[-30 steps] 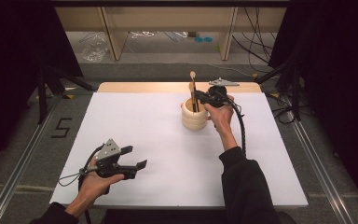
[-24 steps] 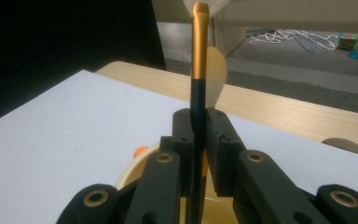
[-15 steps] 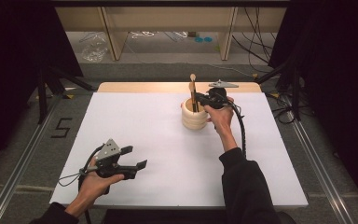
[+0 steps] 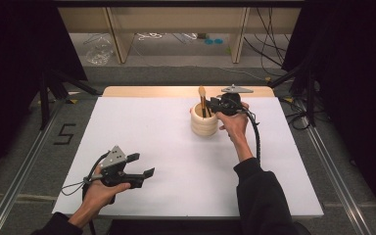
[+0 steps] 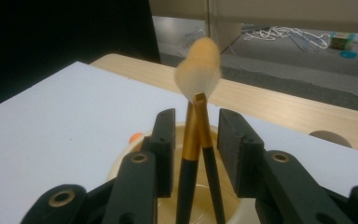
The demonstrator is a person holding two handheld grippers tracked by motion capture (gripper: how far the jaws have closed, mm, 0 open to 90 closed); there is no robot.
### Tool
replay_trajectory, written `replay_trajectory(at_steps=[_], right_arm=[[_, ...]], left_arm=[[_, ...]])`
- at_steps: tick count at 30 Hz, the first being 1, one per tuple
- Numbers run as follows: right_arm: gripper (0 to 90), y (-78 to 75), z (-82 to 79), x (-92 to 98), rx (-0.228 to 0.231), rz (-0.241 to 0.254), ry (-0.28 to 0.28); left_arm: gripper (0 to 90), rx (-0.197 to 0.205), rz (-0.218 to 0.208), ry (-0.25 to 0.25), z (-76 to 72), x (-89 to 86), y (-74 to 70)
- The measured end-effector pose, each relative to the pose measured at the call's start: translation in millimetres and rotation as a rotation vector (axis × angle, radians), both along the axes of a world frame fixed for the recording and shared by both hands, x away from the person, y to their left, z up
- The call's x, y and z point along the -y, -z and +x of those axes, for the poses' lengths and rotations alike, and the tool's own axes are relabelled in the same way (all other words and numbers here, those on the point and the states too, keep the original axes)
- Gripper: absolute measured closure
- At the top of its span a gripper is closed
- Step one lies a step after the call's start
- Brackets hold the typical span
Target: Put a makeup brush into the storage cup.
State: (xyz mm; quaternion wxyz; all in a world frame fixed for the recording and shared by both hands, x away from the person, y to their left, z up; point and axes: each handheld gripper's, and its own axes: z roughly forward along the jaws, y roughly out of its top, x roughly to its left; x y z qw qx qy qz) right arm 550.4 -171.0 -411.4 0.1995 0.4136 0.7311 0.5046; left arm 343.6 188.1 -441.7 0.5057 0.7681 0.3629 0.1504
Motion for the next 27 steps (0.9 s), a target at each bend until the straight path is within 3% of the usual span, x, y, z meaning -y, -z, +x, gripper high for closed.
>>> replay_trajectory(at_steps=[5, 9, 13, 27], right_arm=[[59.3, -2.9, -3.0, 7.0, -0.015, 0.006, 0.007], [52.8, -4.5, -6.6, 9.5, 0.003, 0.001, 0.015], [47.1, -9.1, -10.7, 11.6, -0.02, 0.008, 0.019], [35.1, -18.4, -23.5, 11.1, -0.008, -0.006, 0.007]], left_arm=[[20.5, -0.001, -0.001, -0.001, 0.0, 0.3, 0.1], [20.5, -0.002, -0.001, -0.002, 0.1, 0.3, 0.1], [20.5, 0.0, -0.002, 0.001, -0.1, 0.2, -0.1], [20.4, -0.001, -0.005, 0.002, -0.3, 0.2, -0.2]])
